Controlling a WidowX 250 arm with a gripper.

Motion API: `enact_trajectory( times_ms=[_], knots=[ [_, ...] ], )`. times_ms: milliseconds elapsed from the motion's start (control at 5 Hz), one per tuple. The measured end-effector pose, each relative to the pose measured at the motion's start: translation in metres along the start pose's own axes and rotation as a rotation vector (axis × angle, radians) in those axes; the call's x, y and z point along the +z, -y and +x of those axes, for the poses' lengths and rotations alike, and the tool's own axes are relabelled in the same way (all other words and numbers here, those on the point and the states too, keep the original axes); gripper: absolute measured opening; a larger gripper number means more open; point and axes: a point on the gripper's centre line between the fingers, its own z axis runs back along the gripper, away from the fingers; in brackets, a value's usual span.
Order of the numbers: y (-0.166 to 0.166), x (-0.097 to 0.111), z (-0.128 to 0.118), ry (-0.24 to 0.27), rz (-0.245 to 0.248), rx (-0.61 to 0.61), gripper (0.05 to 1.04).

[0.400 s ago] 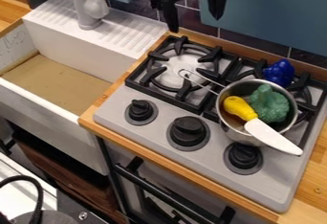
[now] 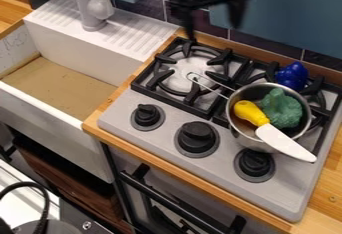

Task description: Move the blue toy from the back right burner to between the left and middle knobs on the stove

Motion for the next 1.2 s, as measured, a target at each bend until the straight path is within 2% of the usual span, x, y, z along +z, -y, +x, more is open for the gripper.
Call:
enact_trajectory(
  times_ms=[200, 400, 600, 800, 1000, 1200],
  knots=[
    [0.028, -0.016, -0.018, 0.005, -0.027, -0.181, 0.995],
    [0.047, -0.028, -0.025, -0.018, -0.093, -0.36, 0.995],
    [0.06, -0.035, -0.027, -0.006, -0.134, -0.46, 0.995],
    [0.078, -0.048, -0.024, -0.007, -0.121, -0.489, 0.995],
    [0.086, -0.056, -0.024, 0.033, -0.115, -0.518, 0.995],
    [0.089, -0.071, -0.024, 0.04, -0.1, -0.555, 0.995]
  ],
)
